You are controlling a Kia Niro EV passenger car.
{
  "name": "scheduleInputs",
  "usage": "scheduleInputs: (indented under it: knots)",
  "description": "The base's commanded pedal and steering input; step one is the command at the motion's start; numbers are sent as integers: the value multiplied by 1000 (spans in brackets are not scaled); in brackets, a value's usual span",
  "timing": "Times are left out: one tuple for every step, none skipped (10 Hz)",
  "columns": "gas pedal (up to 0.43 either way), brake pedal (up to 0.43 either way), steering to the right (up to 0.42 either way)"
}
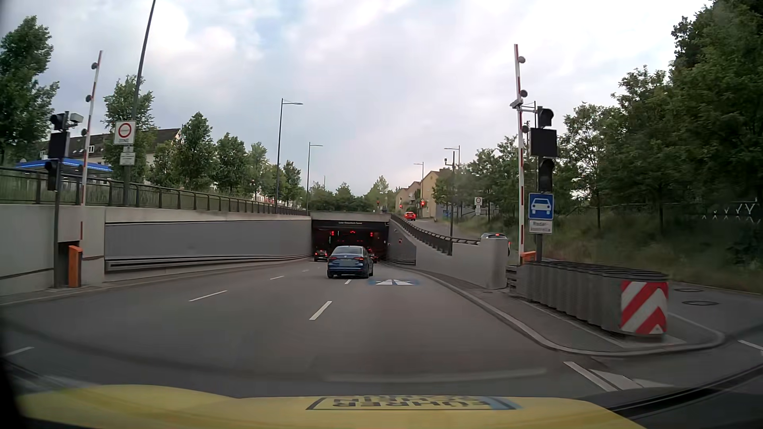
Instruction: Follow the waypoints while adhering to traffic rules and regulations
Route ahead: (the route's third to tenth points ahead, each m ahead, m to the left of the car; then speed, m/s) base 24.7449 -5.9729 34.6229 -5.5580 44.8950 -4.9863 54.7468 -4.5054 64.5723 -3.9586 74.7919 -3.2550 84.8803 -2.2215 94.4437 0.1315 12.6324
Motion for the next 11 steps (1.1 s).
scheduleInputs:
  knots:
    - [59,0,-4]
    - [67,0,-4]
    - [67,0,-4]
    - [67,0,-4]
    - [67,0,-6]
    - [67,0,-7]
    - [67,0,-8]
    - [67,0,-8]
    - [59,0,-9]
    - [59,0,-9]
    - [59,0,-9]
